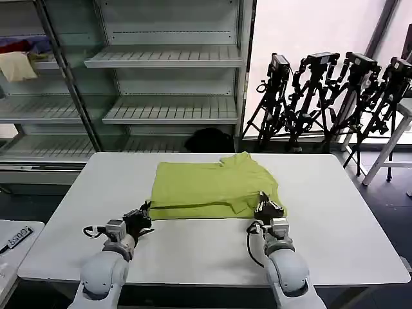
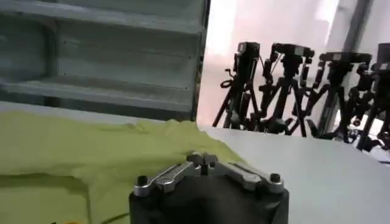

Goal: Fold and organize the clothes.

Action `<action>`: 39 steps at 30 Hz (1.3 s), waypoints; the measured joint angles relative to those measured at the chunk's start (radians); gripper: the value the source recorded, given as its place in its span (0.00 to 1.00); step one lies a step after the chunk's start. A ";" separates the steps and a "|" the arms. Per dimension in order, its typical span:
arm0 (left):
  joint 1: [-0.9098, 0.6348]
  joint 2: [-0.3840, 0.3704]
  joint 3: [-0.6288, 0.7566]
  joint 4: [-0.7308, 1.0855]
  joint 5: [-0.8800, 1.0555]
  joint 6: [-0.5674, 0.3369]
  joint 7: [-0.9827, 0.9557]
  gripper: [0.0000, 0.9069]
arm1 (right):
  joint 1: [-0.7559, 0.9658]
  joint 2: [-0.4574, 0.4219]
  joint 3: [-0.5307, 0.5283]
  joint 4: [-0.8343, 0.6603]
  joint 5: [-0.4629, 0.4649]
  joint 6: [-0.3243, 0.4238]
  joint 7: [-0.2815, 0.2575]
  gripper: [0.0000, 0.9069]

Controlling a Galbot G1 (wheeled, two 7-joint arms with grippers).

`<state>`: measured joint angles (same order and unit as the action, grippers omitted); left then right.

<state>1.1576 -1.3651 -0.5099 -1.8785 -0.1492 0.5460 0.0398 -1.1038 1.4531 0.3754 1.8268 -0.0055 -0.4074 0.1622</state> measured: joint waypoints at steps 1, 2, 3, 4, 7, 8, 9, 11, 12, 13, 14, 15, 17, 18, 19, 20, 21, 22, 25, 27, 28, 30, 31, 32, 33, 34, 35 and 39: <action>-0.001 0.000 0.000 0.002 0.004 -0.003 0.000 1.00 | -0.001 -0.001 0.004 0.000 -0.001 -0.002 -0.002 1.00; -0.002 0.001 0.000 0.003 0.008 -0.007 0.000 1.00 | -0.002 -0.003 0.008 0.000 -0.001 -0.004 -0.005 1.00; -0.003 0.001 -0.002 0.003 0.012 -0.012 0.000 1.00 | -0.006 -0.005 0.014 0.001 -0.002 -0.006 -0.009 1.00; -0.004 0.000 -0.003 0.003 0.015 -0.016 -0.001 1.00 | -0.011 -0.008 0.020 0.004 -0.002 -0.008 -0.013 1.00; -0.004 0.001 -0.009 0.002 0.022 -0.022 -0.001 1.00 | -0.029 -0.015 0.040 0.021 0.001 -0.015 -0.025 1.00; -0.002 0.002 -0.011 0.000 0.023 -0.022 -0.002 1.00 | -0.038 -0.019 0.048 0.028 0.003 -0.017 -0.029 1.00; 0.000 0.003 -0.013 -0.004 0.024 -0.022 -0.002 1.00 | -0.047 -0.022 0.057 0.035 0.007 -0.019 -0.034 1.00; 0.006 0.006 -0.015 -0.013 0.028 -0.021 -0.002 1.00 | -0.066 -0.030 0.075 0.047 0.013 -0.020 -0.040 1.00; 0.009 0.007 -0.015 -0.018 0.029 -0.019 -0.002 1.00 | -0.076 -0.032 0.083 0.050 0.018 -0.020 -0.043 1.00; 0.013 0.008 -0.015 -0.022 0.031 -0.018 -0.002 1.00 | -0.086 -0.035 0.092 0.051 0.023 -0.020 -0.046 0.99; 0.018 0.008 -0.014 -0.026 0.033 -0.016 -0.002 1.00 | -0.094 -0.037 0.099 0.053 0.027 -0.020 -0.047 0.99; 0.023 0.007 -0.012 -0.028 0.035 -0.014 -0.001 1.00 | -0.101 -0.038 0.106 0.055 0.031 -0.021 -0.049 0.99; 0.033 0.004 -0.008 -0.029 0.037 -0.010 0.000 1.00 | -0.114 -0.041 0.119 0.057 0.040 -0.021 -0.051 0.98; 0.038 0.002 -0.006 -0.030 0.038 -0.008 0.000 1.00 | -0.118 -0.042 0.124 0.057 0.043 -0.021 -0.053 0.98; 0.042 0.001 -0.005 -0.030 0.039 -0.006 0.000 1.00 | -0.123 -0.043 0.130 0.057 0.046 -0.021 -0.054 0.96; 0.046 -0.001 -0.003 -0.030 0.040 -0.005 0.000 1.00 | -0.126 -0.043 0.134 0.057 0.048 -0.021 -0.054 0.91; 0.050 -0.003 -0.002 -0.032 0.041 -0.003 0.000 1.00 | -0.128 -0.043 0.137 0.057 0.049 -0.021 -0.055 0.88; 0.053 -0.004 -0.001 -0.034 0.042 -0.002 0.000 1.00 | -0.130 -0.043 0.140 0.057 0.050 -0.021 -0.056 0.86; 0.063 -0.004 0.002 -0.040 0.043 0.000 0.000 1.00 | -0.133 -0.043 0.146 0.052 0.052 -0.020 -0.057 0.43; 0.068 -0.004 0.003 -0.042 0.044 0.000 0.000 1.00 | -0.134 -0.043 0.148 0.047 0.052 -0.019 -0.059 0.21; 0.070 -0.004 0.003 -0.043 0.045 0.001 0.000 1.00 | -0.134 -0.043 0.148 0.044 0.052 -0.018 -0.060 0.16; 0.074 -0.004 0.003 -0.043 0.046 0.002 0.000 1.00 | -0.135 -0.043 0.149 0.042 0.052 -0.017 -0.062 0.07; 0.076 -0.003 0.002 -0.044 0.047 0.002 0.000 1.00 | -0.137 -0.044 0.150 0.041 0.050 -0.017 -0.064 0.04; 0.078 -0.004 0.002 -0.044 0.048 0.003 0.000 1.00 | -0.138 -0.044 0.150 0.040 0.049 -0.016 -0.065 0.03; 0.079 -0.004 0.002 -0.044 0.048 0.003 0.000 1.00 | -0.139 -0.044 0.151 0.039 0.048 -0.016 -0.067 0.02; 0.082 -0.004 0.001 -0.044 0.048 0.003 0.001 1.00 | -0.140 -0.045 0.152 0.039 0.047 -0.015 -0.068 0.01; 0.085 -0.004 0.000 -0.044 0.048 0.004 0.001 1.00 | -0.141 -0.045 0.154 0.037 0.045 -0.014 -0.070 0.00; 0.095 -0.003 -0.002 -0.044 0.049 0.006 0.005 0.54 | -0.144 -0.048 0.155 0.030 0.040 -0.011 -0.076 0.00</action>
<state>1.2524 -1.3683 -0.5120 -1.9222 -0.1001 0.5523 0.0450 -1.2479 1.4055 0.5301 1.8568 0.0344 -0.4188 0.0860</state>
